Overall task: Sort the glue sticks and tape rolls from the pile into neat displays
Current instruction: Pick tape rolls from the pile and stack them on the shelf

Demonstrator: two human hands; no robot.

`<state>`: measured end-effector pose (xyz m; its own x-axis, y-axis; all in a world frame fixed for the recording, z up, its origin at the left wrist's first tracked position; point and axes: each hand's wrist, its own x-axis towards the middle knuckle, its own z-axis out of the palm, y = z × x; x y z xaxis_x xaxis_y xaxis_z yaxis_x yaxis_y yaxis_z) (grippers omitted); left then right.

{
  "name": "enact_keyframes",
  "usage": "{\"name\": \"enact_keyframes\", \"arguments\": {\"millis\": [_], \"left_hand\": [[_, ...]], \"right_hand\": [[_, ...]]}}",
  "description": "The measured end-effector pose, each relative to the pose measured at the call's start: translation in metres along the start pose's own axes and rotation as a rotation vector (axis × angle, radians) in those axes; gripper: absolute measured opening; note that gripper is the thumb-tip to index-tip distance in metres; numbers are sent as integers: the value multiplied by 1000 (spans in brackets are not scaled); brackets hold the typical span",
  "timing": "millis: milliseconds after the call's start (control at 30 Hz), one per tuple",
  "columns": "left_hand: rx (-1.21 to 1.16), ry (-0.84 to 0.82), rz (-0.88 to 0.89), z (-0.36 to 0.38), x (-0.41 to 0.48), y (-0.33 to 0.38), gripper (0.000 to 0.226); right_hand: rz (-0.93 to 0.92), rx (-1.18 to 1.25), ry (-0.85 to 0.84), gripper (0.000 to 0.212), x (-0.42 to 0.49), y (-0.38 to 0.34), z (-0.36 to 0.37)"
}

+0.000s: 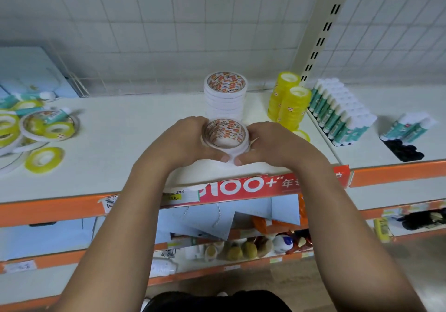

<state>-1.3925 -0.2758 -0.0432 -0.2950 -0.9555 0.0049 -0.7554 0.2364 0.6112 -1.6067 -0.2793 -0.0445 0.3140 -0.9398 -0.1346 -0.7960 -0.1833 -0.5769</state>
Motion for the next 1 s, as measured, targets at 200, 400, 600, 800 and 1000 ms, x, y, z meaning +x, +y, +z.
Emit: {"name": "enact_keyframes", "arguments": {"millis": [200, 400, 600, 800, 1000], "left_hand": [[-23, 14, -56, 8, 4, 1, 69], [50, 21, -69, 11, 3, -2, 58], [101, 24, -66, 14, 4, -1, 62], [100, 36, -89, 19, 0, -3, 70], [41, 11, -134, 20, -4, -1, 65]], "right_hand": [[2, -14, 35, 53, 3, 2, 2], [-1, -51, 36, 61, 5, 0, 5], [34, -40, 58, 70, 3, 2, 7], [53, -90, 94, 73, 0, 2, 16], [86, -51, 74, 64, -8, 2, 13]]}}
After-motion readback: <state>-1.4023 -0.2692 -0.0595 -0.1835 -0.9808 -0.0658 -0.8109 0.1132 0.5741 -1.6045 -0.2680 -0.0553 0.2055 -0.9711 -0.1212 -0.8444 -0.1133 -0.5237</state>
